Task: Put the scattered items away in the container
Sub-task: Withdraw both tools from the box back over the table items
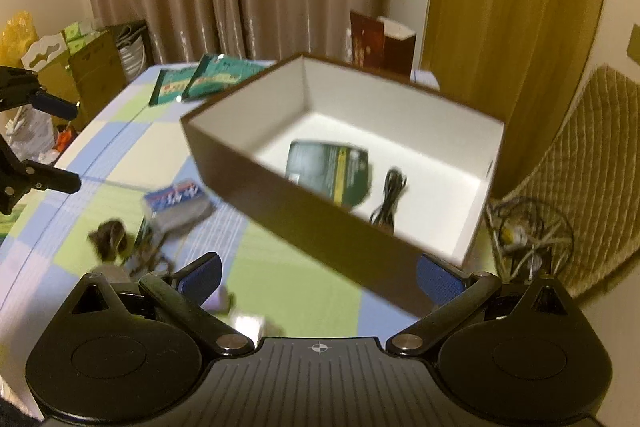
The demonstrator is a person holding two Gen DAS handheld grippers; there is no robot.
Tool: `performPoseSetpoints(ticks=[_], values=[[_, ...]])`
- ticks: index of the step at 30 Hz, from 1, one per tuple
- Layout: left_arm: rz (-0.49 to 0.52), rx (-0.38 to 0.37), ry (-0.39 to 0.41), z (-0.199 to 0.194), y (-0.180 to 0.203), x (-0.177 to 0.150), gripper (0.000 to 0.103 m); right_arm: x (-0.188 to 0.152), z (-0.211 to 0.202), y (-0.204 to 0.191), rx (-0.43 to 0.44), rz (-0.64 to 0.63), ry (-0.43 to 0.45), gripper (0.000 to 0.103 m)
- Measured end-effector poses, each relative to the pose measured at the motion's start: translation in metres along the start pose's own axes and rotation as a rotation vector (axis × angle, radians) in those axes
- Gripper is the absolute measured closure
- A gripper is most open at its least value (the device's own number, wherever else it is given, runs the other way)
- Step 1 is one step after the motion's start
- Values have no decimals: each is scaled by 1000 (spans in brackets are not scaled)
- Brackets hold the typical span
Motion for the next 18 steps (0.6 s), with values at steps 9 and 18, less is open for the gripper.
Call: performPoseSetpoints(ticks=[9, 18], values=[[29, -94, -44, 7, 37, -45, 10, -49, -1, -15, -7, 27, -81, 2], [36, -149, -98, 21, 63, -75, 10, -84, 4, -21, 3, 38, -151, 2]])
Point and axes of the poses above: each gripper's, at about its wrist camera, not at the fingertips, and z roughly the way its jaws point, y to its right, x to its top, the point moved 7 cm from there along z, roughly the way its jaws point, and after that the axes turned 7 degrees about -z, right-handed, at the moved point
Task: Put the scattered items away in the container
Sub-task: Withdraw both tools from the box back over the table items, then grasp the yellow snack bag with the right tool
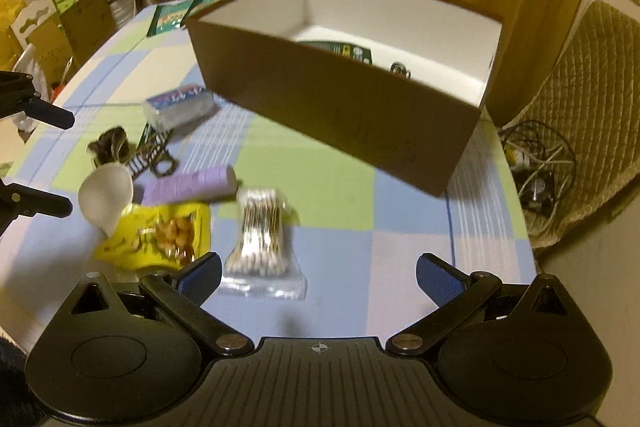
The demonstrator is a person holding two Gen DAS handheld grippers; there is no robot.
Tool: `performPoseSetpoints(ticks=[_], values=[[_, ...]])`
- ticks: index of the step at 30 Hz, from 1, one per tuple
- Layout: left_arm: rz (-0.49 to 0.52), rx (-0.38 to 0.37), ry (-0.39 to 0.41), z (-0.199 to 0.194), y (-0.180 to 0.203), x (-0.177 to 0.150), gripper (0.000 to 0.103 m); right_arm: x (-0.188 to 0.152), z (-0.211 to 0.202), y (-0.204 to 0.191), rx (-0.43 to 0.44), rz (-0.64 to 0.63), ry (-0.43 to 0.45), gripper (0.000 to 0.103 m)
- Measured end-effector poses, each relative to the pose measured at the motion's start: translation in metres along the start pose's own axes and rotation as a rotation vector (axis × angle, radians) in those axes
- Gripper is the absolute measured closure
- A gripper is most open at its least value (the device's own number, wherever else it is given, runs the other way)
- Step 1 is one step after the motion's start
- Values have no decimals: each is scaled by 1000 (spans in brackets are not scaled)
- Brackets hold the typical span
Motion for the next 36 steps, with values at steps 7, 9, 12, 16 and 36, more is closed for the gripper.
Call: performPoseSetpoints(ticks=[7, 9, 12, 16, 36], values=[[-39, 13, -32, 6, -3, -11, 10, -7, 8, -14, 9, -58, -2, 2], [-54, 21, -40, 5, -6, -15, 10, -9, 12, -21, 10, -98, 8, 2], [-88, 42, -52, 3, -14, -24, 10, -10, 17, -35, 19, -172, 24, 2], [-143, 66, -67, -1, -26, -37, 10, -12, 26, -57, 40, -301, 50, 2], [-363, 185, -112, -28, -61, -98, 10, -21, 89, -141, 141, -923, 272, 45]])
Point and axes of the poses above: each gripper's, at about its wrist camera, not at the fingertips, and z roughly the way its jaws point, y to its right, x to its top, the point moved 7 cm from there along z, roughly the way its jaws point, and after that the axes turned 7 degrees about -z, right-handed, at the moved point
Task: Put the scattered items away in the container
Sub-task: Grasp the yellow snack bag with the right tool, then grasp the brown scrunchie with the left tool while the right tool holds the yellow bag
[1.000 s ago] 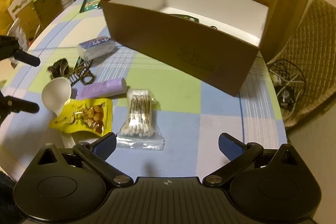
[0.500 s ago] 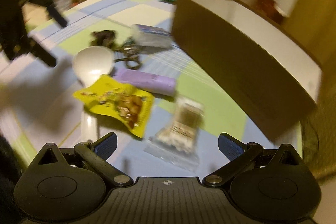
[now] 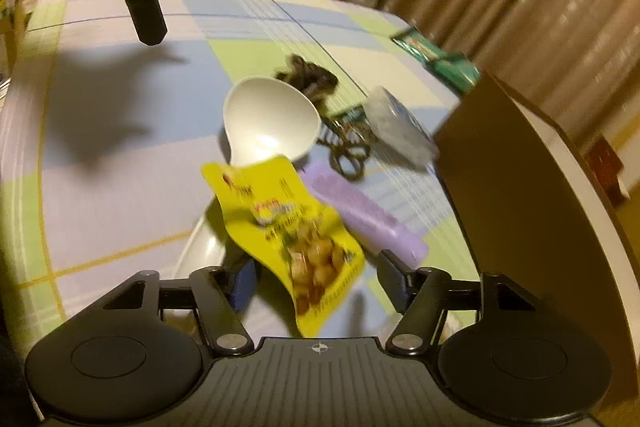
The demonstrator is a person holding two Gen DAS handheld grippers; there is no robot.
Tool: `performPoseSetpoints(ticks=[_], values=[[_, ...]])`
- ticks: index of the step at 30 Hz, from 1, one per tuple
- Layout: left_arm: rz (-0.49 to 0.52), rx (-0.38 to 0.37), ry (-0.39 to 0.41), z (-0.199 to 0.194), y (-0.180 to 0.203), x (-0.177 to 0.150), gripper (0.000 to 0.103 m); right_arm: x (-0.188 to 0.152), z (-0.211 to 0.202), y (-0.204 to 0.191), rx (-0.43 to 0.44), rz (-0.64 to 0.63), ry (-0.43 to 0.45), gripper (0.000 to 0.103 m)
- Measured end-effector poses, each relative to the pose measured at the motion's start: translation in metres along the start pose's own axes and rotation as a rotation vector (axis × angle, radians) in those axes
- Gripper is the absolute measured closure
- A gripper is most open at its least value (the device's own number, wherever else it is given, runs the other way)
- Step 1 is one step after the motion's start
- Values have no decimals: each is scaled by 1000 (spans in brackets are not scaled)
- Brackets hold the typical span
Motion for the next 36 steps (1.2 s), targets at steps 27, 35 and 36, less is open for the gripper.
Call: performPoseSetpoints(ticks=[27, 35, 36], values=[[-20, -16, -4, 22, -6, 19, 10, -4, -29, 79, 156, 711, 31, 85], [1, -18, 12, 32, -14, 40, 10, -34, -44, 118, 167, 1108, 75, 85], [2, -18, 17, 33, -16, 44, 10, -36, -47, 121, 162, 1138, 86, 85]])
Point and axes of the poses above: each gripper's, at about its wrist camera, not at the fingertips, and z roughly the way its jaws point, y to its right, x to its top, the point moved 7 cm from there along z, roughly the way its jaws point, and after that the axes turned 7 degrees about -z, right-handed, at the moved point
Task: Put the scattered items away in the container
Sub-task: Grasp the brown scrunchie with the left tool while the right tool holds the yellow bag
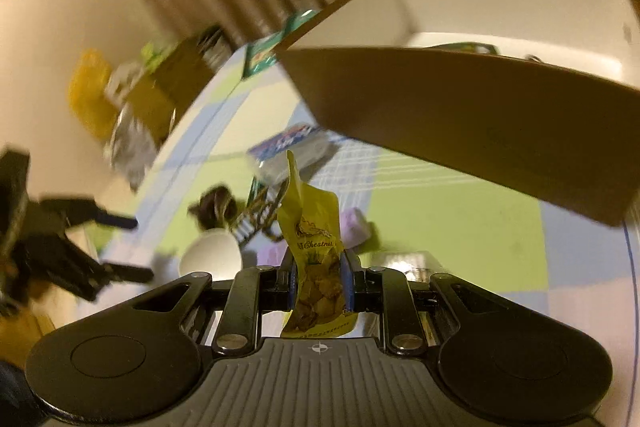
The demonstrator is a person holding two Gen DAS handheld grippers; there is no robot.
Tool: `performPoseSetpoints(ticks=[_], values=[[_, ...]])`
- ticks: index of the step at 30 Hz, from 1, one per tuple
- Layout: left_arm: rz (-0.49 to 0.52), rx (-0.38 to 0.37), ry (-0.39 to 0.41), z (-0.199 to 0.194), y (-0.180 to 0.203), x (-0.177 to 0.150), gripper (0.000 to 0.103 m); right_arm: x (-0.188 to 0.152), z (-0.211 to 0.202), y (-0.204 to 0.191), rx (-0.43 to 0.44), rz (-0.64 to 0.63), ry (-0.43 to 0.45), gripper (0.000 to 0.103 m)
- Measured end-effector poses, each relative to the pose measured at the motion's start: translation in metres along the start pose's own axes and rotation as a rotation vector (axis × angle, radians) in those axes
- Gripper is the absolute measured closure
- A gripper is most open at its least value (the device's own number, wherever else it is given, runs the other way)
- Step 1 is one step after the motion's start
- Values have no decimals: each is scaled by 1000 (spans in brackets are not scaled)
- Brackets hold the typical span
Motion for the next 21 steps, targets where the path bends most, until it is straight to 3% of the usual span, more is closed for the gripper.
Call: performPoseSetpoints(ticks=[9, 17, 21], values=[[41, -7, 41, 21, -8, 44, 12, 27, -38, 30, -82, 104, 110, 85], [89, -39, -16, 57, -13, 59, 33, 27, -62, 51, -159, 171, 165, 85], [63, -87, -52, 70, -14, 60, 50, 26, -67, 57, -186, 193, 169, 85]])
Point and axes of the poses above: each gripper's, at about its wrist camera, not at the fingertips, and z roughly the way its jaws point, y to its right, x to its top, the point moved 7 cm from there along z, roughly the way its jaws point, and after that the axes turned 7 degrees about -z, right-handed, at the moved point
